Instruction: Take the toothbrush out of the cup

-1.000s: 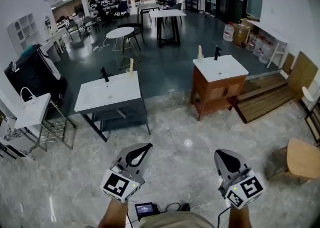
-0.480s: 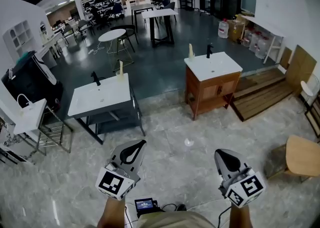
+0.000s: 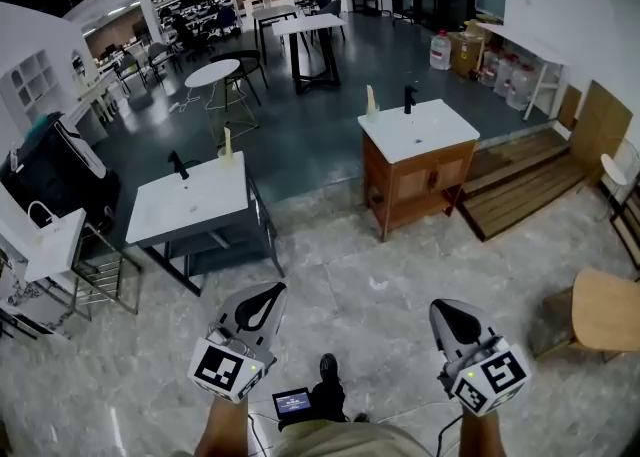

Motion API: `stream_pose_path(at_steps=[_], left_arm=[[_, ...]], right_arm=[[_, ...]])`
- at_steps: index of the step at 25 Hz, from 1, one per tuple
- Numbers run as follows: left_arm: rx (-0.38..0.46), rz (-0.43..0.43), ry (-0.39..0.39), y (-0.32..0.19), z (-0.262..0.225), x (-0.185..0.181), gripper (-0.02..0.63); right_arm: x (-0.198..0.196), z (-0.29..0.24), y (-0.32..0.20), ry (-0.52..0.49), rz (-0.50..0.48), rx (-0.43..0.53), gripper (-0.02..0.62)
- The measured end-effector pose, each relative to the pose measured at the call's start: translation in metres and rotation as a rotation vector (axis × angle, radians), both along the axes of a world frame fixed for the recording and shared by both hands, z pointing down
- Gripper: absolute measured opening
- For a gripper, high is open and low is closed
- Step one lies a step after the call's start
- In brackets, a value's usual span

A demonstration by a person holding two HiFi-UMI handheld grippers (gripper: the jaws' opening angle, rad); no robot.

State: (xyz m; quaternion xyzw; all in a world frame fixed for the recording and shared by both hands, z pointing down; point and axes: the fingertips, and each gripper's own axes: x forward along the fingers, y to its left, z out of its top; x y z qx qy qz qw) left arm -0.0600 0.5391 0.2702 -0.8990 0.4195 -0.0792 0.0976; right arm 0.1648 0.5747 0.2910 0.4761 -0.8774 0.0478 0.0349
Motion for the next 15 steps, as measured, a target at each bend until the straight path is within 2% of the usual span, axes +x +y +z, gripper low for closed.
stream_pose_path(at_steps=[7, 15], left_arm=[[-0.01, 0.062, 0.002, -0.086, 0.013, 0.028, 0.006], [-0.022, 0.126, 0.012, -0.227, 0.025, 0.041, 0.006]], right_arm=[[0.025, 0.011, -0.074, -0.004, 0.061, -0.016, 0.003], [0.03, 0.018, -0.208, 0.011, 0.117, -0.024, 0.003]])
